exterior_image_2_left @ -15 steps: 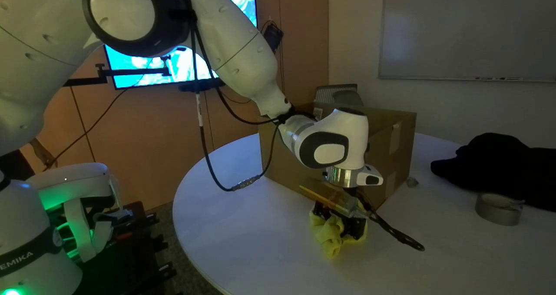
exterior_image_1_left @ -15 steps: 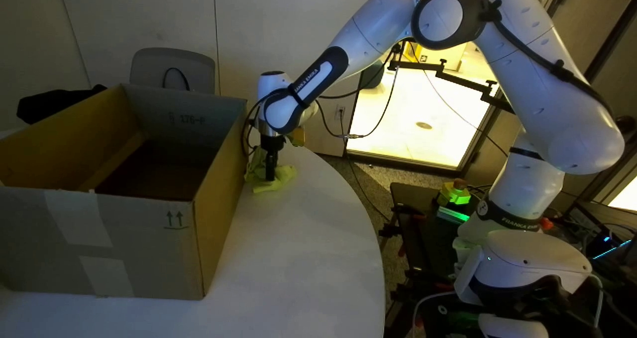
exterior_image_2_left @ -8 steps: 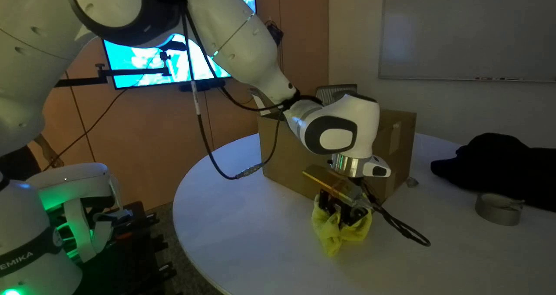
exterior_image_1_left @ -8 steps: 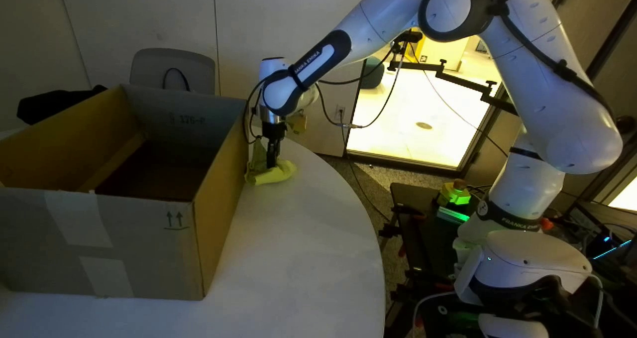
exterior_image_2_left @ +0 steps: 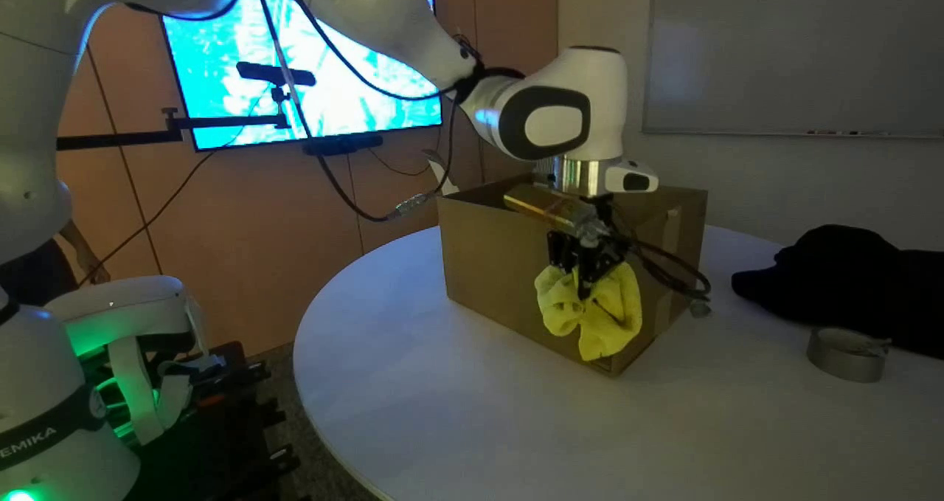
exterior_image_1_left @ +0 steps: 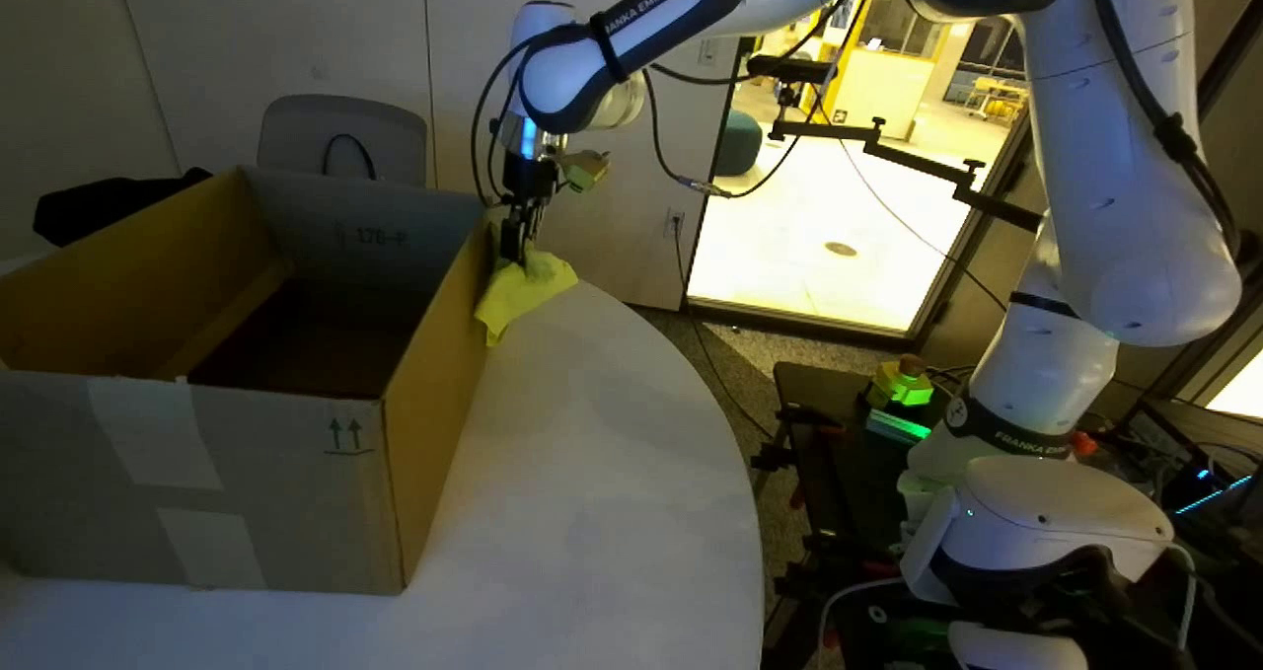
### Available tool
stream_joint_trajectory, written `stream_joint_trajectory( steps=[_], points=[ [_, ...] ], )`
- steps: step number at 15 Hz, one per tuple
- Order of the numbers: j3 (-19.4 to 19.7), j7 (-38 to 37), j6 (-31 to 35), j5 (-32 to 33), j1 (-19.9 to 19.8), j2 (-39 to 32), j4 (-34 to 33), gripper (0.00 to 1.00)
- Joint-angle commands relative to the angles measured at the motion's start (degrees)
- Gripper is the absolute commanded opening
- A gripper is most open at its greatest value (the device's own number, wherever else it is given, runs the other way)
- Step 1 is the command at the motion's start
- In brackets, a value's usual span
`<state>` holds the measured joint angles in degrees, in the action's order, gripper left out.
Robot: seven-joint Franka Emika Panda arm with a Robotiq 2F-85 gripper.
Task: Put the marker on the towel, fold the towel then out it in the box
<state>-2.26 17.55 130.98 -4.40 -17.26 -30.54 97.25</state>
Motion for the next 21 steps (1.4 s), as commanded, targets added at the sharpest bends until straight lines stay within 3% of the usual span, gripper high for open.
stream_joint_trajectory(
  steps=[1, 7, 11, 16, 21],
  points=[
    [1.29, -4.79, 0.78, -3.02, 2.73, 9.22, 5.36, 0.12],
    [1.77, -7.74, 1.56, -9.23, 4.49, 20.7, 9.4, 0.12],
    [2.74, -10.37, 2.96, -10.68, 6.59, 23.17, 7.63, 0.11],
    [2.06, -12.72, 11.78, -11.41, 9.79, 20.44, 4.06, 0.12],
    [0.79, -13.76, 11.23, -9.37, 13.35, 11.32, -4.99, 0.11]
  ],
)
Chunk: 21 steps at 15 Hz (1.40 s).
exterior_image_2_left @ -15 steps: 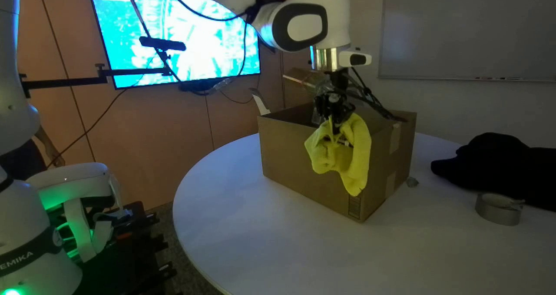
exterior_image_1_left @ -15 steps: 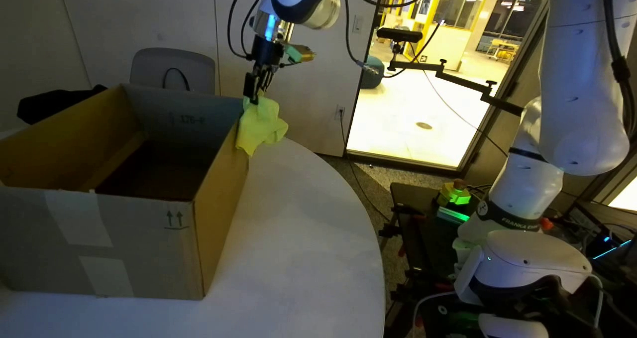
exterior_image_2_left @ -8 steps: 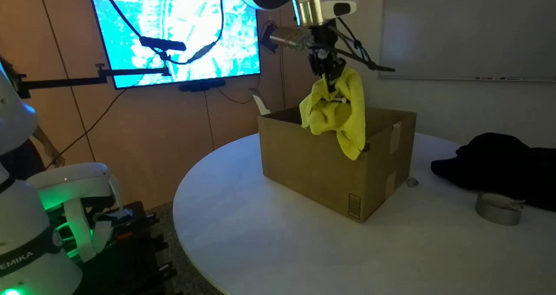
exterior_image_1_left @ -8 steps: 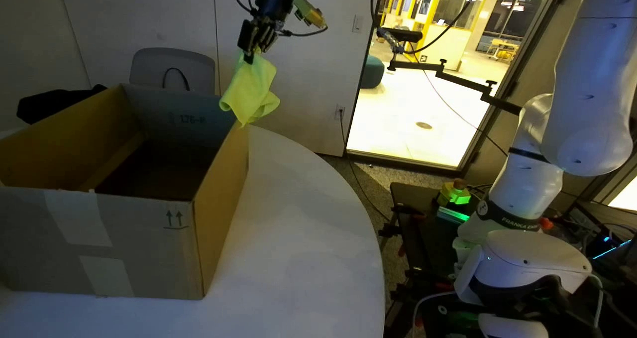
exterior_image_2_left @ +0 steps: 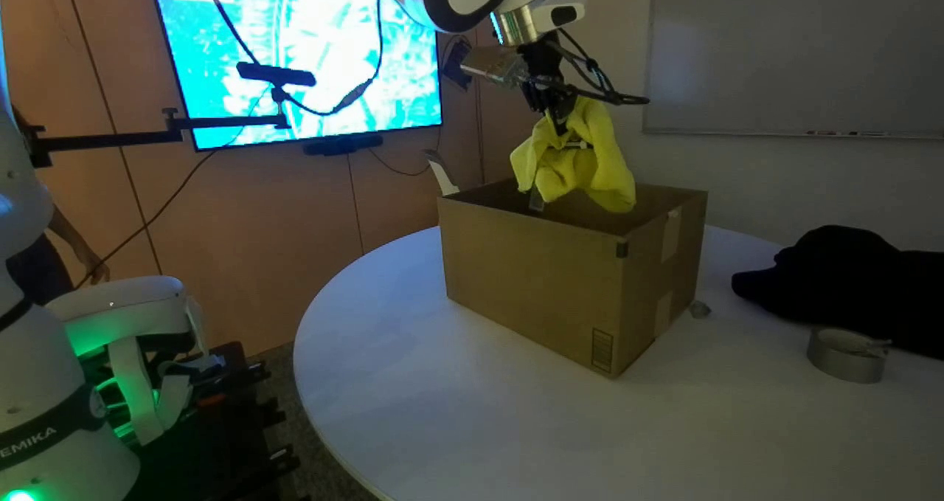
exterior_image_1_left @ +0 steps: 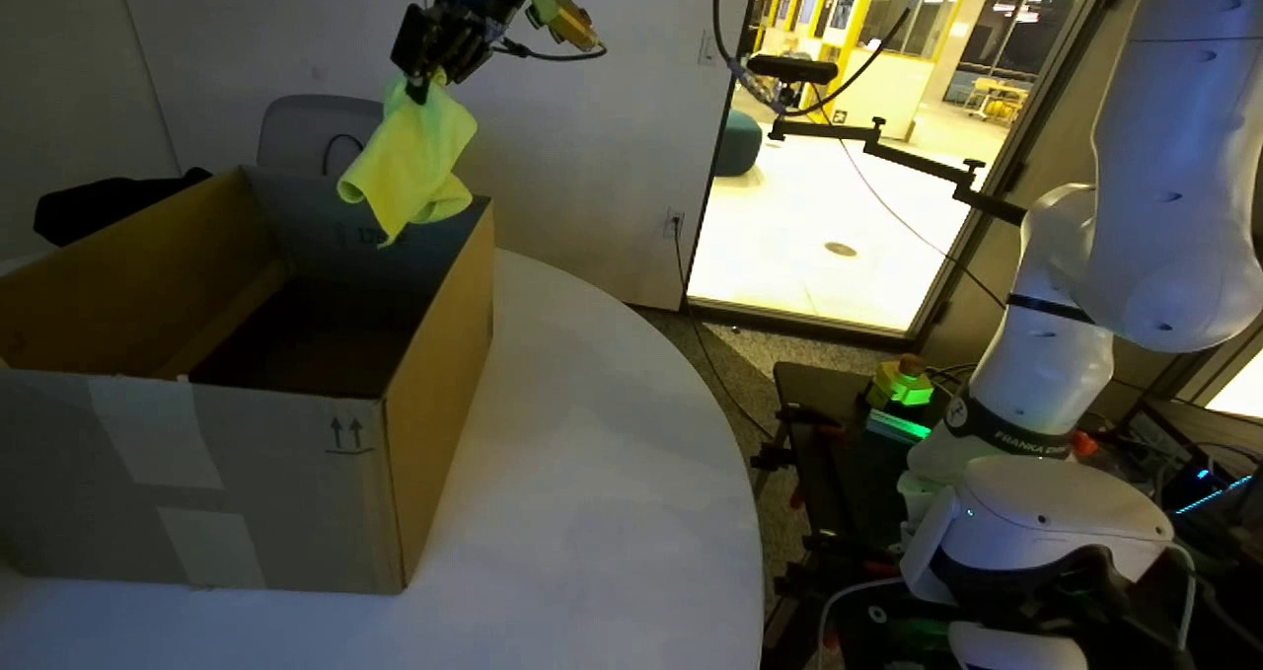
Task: Put the marker on the towel, fold the towel then out it in the box
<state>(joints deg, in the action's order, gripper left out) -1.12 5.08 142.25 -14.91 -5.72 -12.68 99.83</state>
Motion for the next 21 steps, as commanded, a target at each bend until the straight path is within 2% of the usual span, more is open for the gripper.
stream_joint_trajectory(
  steps=[1, 5, 6, 8, 12, 16, 19, 21],
  points=[
    [-0.62, -1.31, -0.84, 1.58, 2.4, -9.01, -9.95, 0.11],
    [-1.22, -1.6, -4.73, 3.89, 4.19, -19.65, -19.78, 0.13],
    [-1.24, -1.48, -6.57, 4.55, 4.33, -21.83, -22.3, 0.36],
    [-1.32, -0.83, -10.16, 5.87, 4.5, -25.49, -26.4, 0.39],
    [-1.59, 0.84, -16.73, 7.89, 4.28, -28.65, -31.37, 0.67],
    [-1.48, 2.01, -20.52, 8.3, 3.7, -24.97, -29.25, 0.97],
    [-0.75, 1.95, -25.61, 8.15, 2.54, -19.13, -24.21, 1.0],
    [-0.62, 2.79, -29.41, 7.03, 0.97, -13.58, -18.46, 1.0]
  ],
)
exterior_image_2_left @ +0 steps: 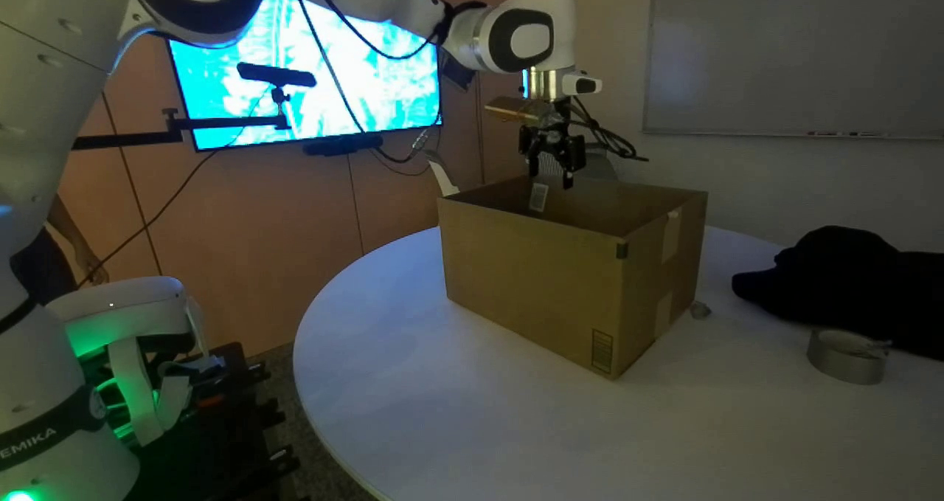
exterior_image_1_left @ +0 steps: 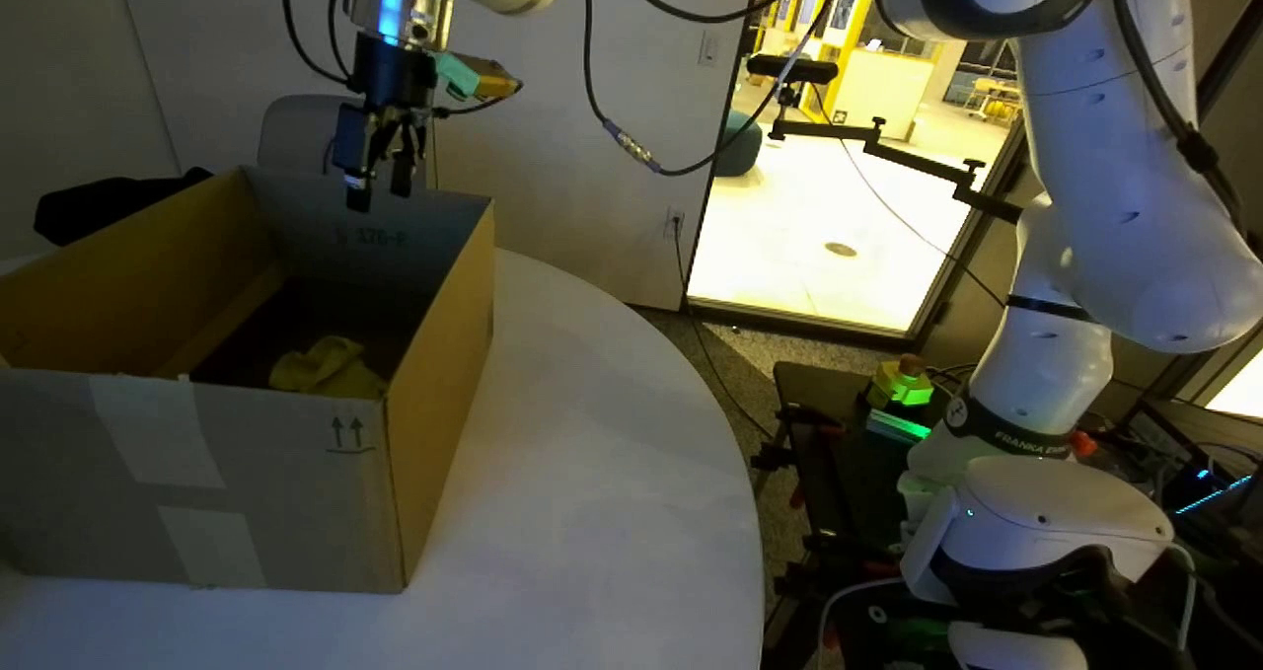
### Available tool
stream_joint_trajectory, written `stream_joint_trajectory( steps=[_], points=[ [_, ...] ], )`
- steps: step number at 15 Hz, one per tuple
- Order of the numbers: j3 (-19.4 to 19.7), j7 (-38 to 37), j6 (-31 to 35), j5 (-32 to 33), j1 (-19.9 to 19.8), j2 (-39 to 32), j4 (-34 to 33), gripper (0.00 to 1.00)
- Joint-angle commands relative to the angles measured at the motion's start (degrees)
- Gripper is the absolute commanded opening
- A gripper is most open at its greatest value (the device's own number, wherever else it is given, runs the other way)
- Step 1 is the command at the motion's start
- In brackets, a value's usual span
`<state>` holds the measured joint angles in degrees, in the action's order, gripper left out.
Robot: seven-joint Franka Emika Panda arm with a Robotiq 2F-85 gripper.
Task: Put the marker on the towel, fold the towel then out it in the box
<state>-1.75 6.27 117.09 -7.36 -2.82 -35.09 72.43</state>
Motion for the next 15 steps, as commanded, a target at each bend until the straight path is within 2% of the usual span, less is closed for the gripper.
stream_joint_trajectory(
  steps=[1, 5, 10, 11, 13, 15],
  points=[
    [0.16, 2.3, -5.69, -0.99, -2.8, 11.64, 12.03, 1.0],
    [1.04, 8.02, -8.34, -3.58, -6.23, 20.1, 23.26, 1.0],
    [4.09, 20.48, -1.93, -8.75, -9.99, 27.17, 39.06, 1.0],
    [4.2, 15.79, -6.36, -6.36, -8.28, 22.44, 30.86, 1.0],
    [5.14, 19.03, -4.13, -7.47, -9.27, 24.14, 35.66, 1.0],
    [5.28, 19.72, -3.31, -7.64, -9.41, 24.85, 37.21, 1.0]
  ],
)
